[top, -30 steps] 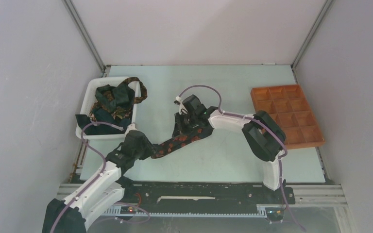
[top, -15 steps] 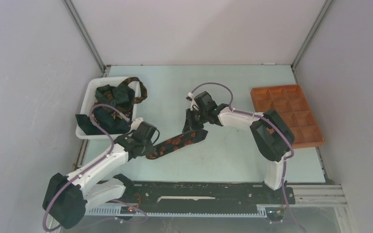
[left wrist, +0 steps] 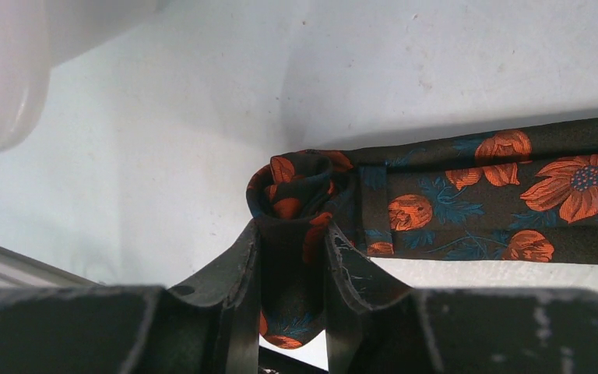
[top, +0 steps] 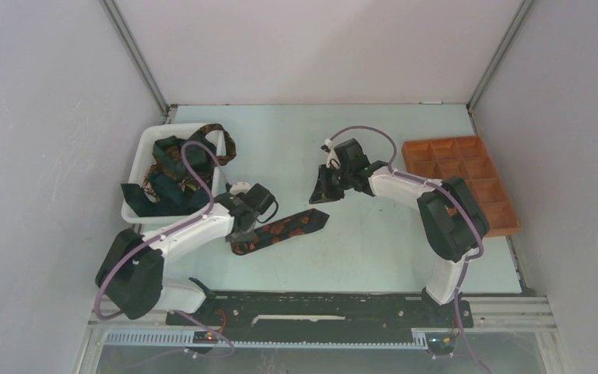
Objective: Roll the ties
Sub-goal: Roll the tie at the center of the board.
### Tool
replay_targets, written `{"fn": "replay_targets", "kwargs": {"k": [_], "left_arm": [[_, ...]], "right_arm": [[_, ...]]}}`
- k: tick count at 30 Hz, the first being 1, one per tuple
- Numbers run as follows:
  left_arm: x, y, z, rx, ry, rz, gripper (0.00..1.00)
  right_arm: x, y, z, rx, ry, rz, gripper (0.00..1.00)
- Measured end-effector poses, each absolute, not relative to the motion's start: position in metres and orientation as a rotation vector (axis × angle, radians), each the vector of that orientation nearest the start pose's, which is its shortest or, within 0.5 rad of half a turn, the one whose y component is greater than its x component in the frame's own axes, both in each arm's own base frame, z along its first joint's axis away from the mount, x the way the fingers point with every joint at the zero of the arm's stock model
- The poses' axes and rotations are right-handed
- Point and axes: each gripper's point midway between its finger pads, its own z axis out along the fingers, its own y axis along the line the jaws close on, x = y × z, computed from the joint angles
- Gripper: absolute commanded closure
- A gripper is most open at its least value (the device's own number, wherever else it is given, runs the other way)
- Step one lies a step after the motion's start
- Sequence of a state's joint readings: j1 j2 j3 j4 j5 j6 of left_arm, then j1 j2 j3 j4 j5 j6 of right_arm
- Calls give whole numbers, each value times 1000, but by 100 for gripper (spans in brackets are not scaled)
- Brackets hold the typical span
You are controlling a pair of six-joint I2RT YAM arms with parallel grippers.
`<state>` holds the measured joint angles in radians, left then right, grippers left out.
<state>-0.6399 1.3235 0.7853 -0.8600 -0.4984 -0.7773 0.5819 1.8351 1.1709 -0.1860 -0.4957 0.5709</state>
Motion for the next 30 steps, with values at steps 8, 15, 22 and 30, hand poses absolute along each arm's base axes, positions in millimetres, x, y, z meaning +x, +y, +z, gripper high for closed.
{"fn": "replay_targets", "kwargs": {"k": [8, 15, 22, 30], "left_arm": [[207, -87, 51, -128, 2676, 515, 72], [210, -97, 49, -64, 2676, 616, 58], [215, -113, 46, -66, 2679, 638, 46], [218, -126, 45, -87, 2682, 597, 40]], "right_arm": [[312, 314, 74, -222, 2601, 1089, 92], [314, 306, 73, -194, 2607, 1096, 92], [316, 305, 74, -189, 2603, 1105, 93], [315, 305, 74, -192, 2603, 1112, 93]]}}
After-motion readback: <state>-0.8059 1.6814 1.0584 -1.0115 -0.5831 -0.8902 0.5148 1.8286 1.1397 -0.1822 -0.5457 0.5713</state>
